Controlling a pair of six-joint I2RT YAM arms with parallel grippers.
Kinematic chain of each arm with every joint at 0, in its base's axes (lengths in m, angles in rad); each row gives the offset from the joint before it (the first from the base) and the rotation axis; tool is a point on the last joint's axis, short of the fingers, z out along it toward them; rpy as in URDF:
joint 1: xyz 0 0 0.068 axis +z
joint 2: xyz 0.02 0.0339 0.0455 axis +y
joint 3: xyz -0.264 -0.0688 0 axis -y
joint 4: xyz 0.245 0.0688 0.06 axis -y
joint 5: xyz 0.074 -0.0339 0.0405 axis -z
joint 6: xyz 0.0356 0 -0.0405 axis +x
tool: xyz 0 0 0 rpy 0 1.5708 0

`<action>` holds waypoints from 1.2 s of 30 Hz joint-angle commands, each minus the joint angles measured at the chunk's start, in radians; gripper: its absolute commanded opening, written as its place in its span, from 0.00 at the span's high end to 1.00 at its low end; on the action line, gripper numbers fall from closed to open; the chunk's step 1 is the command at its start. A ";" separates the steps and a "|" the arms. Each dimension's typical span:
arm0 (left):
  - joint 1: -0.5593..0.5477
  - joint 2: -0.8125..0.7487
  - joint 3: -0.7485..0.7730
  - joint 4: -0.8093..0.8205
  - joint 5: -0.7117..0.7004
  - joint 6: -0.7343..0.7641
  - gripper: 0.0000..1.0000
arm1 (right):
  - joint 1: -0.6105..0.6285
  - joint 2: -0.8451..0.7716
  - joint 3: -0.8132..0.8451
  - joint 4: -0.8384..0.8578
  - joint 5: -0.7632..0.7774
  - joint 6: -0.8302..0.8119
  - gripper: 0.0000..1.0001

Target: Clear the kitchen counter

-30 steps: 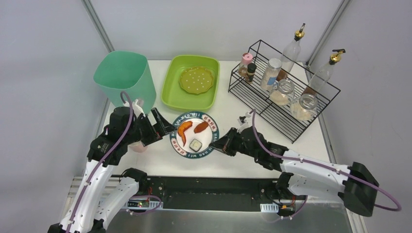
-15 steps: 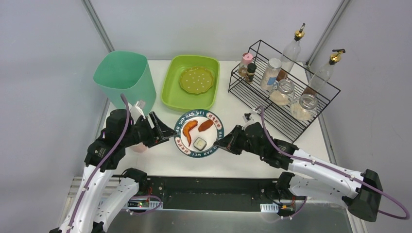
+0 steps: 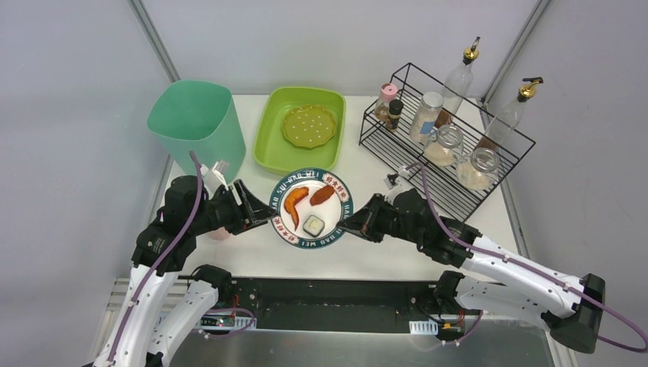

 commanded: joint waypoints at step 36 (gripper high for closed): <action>-0.002 -0.023 -0.089 0.196 0.094 -0.113 1.00 | 0.009 0.042 0.165 0.154 -0.122 0.061 1.00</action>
